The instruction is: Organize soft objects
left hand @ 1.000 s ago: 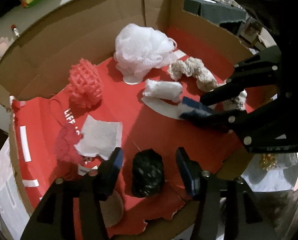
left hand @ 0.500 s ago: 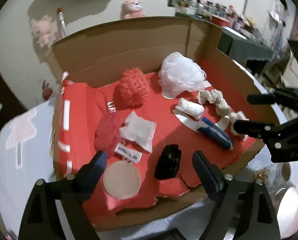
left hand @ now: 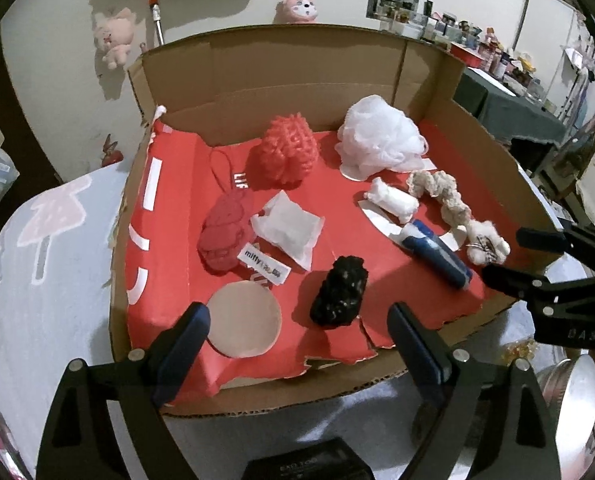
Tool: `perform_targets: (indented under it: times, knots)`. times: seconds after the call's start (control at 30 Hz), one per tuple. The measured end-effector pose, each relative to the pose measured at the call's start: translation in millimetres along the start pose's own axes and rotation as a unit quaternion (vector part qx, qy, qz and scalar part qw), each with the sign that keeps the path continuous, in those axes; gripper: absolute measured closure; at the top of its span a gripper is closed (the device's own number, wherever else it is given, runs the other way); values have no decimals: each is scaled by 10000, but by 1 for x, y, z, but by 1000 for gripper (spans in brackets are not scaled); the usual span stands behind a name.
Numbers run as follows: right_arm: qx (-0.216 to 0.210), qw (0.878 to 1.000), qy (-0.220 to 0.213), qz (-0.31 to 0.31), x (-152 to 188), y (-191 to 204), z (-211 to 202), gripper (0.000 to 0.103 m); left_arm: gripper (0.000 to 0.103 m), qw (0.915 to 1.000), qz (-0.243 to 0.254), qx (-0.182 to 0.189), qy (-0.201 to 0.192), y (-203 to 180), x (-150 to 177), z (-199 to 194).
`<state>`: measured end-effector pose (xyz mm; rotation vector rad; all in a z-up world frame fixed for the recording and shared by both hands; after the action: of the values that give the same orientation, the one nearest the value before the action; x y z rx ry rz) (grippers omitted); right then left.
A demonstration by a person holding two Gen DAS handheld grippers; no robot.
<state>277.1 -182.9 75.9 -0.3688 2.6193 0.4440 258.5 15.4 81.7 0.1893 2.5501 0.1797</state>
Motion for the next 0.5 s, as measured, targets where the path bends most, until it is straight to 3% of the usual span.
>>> perform_targets:
  times: [0.5]
  knots:
    - [36,9998,-109,168,3,2,7,29,11,9995,-251,-61,198,3,4,15]
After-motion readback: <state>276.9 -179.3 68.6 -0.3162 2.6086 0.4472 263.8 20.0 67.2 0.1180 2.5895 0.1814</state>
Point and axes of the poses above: each gripper's, at about its wrist camera, not at the fingertips, and z roughly the way its jaws point, y to its left, x to its underside, the point moved 1 cm from there along z, roughly the way its jaws point, and after that the axes turned 14 degrees about -x, right-handed, at the moved point
